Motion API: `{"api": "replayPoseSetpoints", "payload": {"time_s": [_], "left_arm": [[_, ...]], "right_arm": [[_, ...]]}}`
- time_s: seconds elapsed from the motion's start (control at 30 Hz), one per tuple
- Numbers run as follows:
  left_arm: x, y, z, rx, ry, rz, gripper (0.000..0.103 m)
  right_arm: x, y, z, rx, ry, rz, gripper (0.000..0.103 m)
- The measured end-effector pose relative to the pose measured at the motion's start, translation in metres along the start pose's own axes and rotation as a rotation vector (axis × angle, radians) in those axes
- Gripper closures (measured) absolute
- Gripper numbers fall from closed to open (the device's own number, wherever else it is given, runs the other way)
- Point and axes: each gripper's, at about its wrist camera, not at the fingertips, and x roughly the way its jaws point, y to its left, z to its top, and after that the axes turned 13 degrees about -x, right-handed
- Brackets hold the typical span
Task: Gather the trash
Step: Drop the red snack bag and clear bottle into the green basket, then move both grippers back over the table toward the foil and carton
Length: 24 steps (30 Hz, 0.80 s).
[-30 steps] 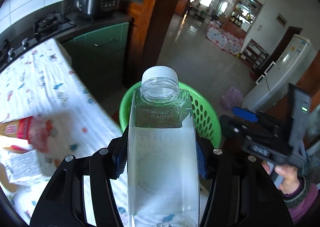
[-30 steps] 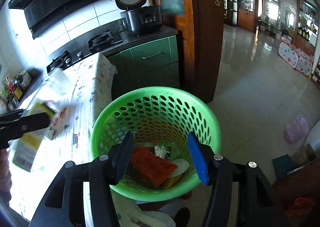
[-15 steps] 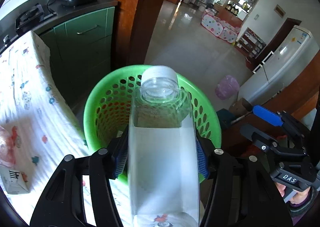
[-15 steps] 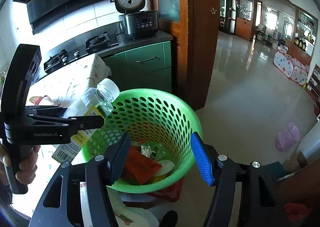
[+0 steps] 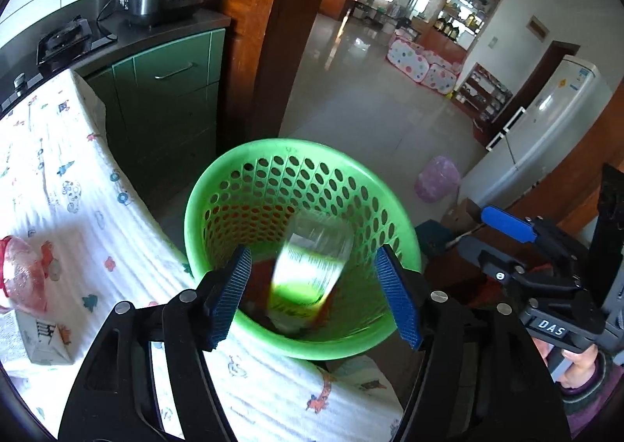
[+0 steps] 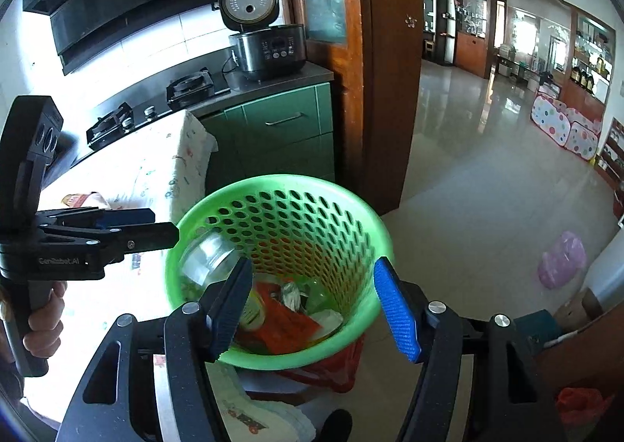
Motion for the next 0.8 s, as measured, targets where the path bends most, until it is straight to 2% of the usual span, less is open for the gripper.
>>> {"api": "replayPoseSetpoints", "payload": {"time_s": [0.23, 0.43, 0.8], "left_arm": [[-0.036, 0.016, -0.013, 0.010, -0.063, 0.046, 0.033], [-0.080, 0.048, -0.037, -0.025, -0.126, 0.109, 0.033], [-0.168, 0.131, -0.087, -0.097, -0.252, 0.327, 0.033]], "right_arm": [[-0.010, 0.014, 0.005, -0.017, -0.022, 0.022, 0.036], [-0.014, 0.041, 0.010, -0.058, -0.039, 0.070, 0.029], [-0.015, 0.126, 0.032, -0.196, -0.063, 0.219, 0.020]]}}
